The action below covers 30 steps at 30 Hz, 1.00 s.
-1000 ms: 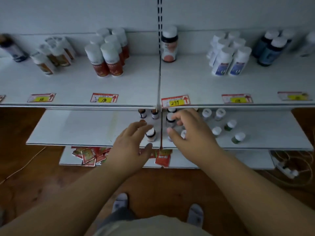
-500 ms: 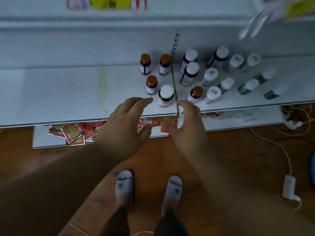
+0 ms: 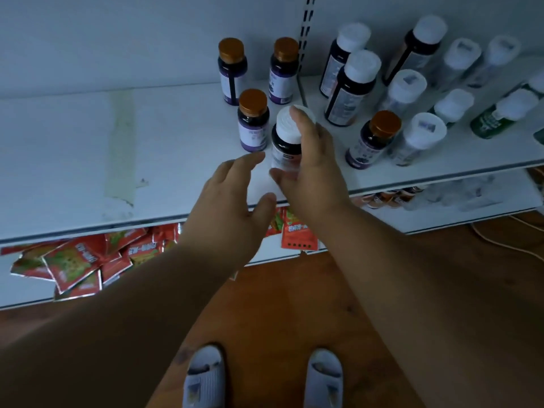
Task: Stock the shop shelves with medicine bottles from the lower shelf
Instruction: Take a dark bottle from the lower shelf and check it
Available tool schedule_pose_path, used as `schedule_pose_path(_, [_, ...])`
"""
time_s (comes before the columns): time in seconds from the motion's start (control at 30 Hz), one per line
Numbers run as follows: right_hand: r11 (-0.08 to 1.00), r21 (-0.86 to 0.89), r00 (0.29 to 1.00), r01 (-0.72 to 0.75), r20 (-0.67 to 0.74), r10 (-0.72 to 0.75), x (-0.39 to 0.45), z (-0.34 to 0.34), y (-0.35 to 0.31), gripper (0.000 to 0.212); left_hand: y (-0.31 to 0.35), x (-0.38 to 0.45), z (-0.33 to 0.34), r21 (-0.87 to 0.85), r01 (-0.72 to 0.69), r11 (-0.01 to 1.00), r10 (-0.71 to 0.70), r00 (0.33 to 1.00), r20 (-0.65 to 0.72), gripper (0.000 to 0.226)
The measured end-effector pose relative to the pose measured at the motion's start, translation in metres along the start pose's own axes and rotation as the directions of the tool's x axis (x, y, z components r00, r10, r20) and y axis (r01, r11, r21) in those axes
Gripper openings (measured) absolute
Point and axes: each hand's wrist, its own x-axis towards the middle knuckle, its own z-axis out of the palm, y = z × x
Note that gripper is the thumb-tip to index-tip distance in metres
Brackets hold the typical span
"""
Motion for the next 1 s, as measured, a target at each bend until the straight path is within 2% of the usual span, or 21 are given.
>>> schedule_pose_path(0.1, [0.999, 0.045, 1.000, -0.005, -0.010, 0.006, 0.004, -0.010, -0.002, 0.075, 0.000, -0.002, -0.001, -0.029, -0.001, 1.000, 0.002, 1.000, 0.009, 0.053])
schedule_pose_path(0.2, [0.995, 0.079, 0.997, -0.053, 0.068, 0.048, -0.013, -0.022, -0.016, 0.063, 0.007, -0.017, -0.009, -0.136, 0.060, 0.989, -0.062, 0.998, -0.008, 0.053])
schedule_pose_path(0.27, [0.999, 0.012, 0.991, -0.030, 0.131, 0.029, -0.019, -0.030, -0.031, 0.073, 0.009, -0.015, -0.014, -0.182, 0.167, 0.969, -0.165, 0.986, 0.026, 0.057])
schedule_pose_path(0.33, [1.000, -0.030, 0.987, 0.002, 0.158, 0.003, -0.024, -0.022, -0.047, 0.090, 0.001, -0.013, -0.025, -0.273, 0.338, 0.901, -0.339, 0.940, 0.043, 0.065])
schedule_pose_path(0.37, [0.999, -0.044, 0.989, 0.008, 0.147, -0.001, -0.024, -0.013, -0.053, 0.094, -0.008, -0.012, -0.027, -0.330, 0.335, 0.882, -0.356, 0.935, -0.001, 0.071])
schedule_pose_path(0.43, [0.993, -0.097, 0.995, 0.067, 0.085, -0.059, -0.024, 0.003, -0.068, 0.093, -0.025, -0.012, -0.032, -0.356, 0.319, 0.878, -0.362, 0.931, -0.057, 0.091])
schedule_pose_path(0.5, [0.981, -0.169, 0.995, 0.095, 0.010, -0.095, -0.024, 0.020, -0.074, 0.088, -0.042, -0.020, -0.038, -0.298, 0.316, 0.901, -0.350, 0.935, -0.065, 0.096])
schedule_pose_path(0.63, [0.981, -0.194, 0.998, -0.008, -0.060, -0.004, -0.009, 0.042, -0.071, 0.072, -0.046, -0.018, -0.037, -0.237, 0.187, 0.953, -0.201, 0.979, -0.035, 0.077])
schedule_pose_path(0.7, [0.987, -0.156, 0.997, -0.028, -0.077, 0.016, 0.000, 0.050, -0.066, 0.067, -0.044, -0.012, -0.035, -0.209, 0.197, 0.958, -0.203, 0.979, -0.008, 0.074])
schedule_pose_path(0.77, [0.999, -0.031, 0.996, -0.038, -0.077, 0.036, 0.000, 0.049, -0.065, 0.064, -0.042, -0.010, -0.036, -0.223, 0.193, 0.956, -0.198, 0.980, -0.003, 0.076])
schedule_pose_path(0.83, [0.960, 0.257, 0.992, -0.111, -0.030, 0.123, -0.006, 0.036, -0.070, 0.066, -0.038, -0.008, -0.040, -0.240, 0.176, 0.955, -0.182, 0.983, -0.003, 0.075])
schedule_pose_path(0.9, [0.837, 0.494, 0.970, -0.235, 0.072, 0.231, -0.020, 0.011, -0.079, 0.064, -0.028, -0.015, -0.047, -0.267, 0.166, 0.949, -0.169, 0.986, 0.014, 0.071])
schedule_pose_path(1.0, [0.671, 0.652, 0.932, -0.353, 0.187, 0.309, -0.046, -0.038, -0.099, 0.047, 0.007, -0.037, -0.063, -0.342, 0.187, 0.921, -0.172, 0.982, 0.074, 0.071])
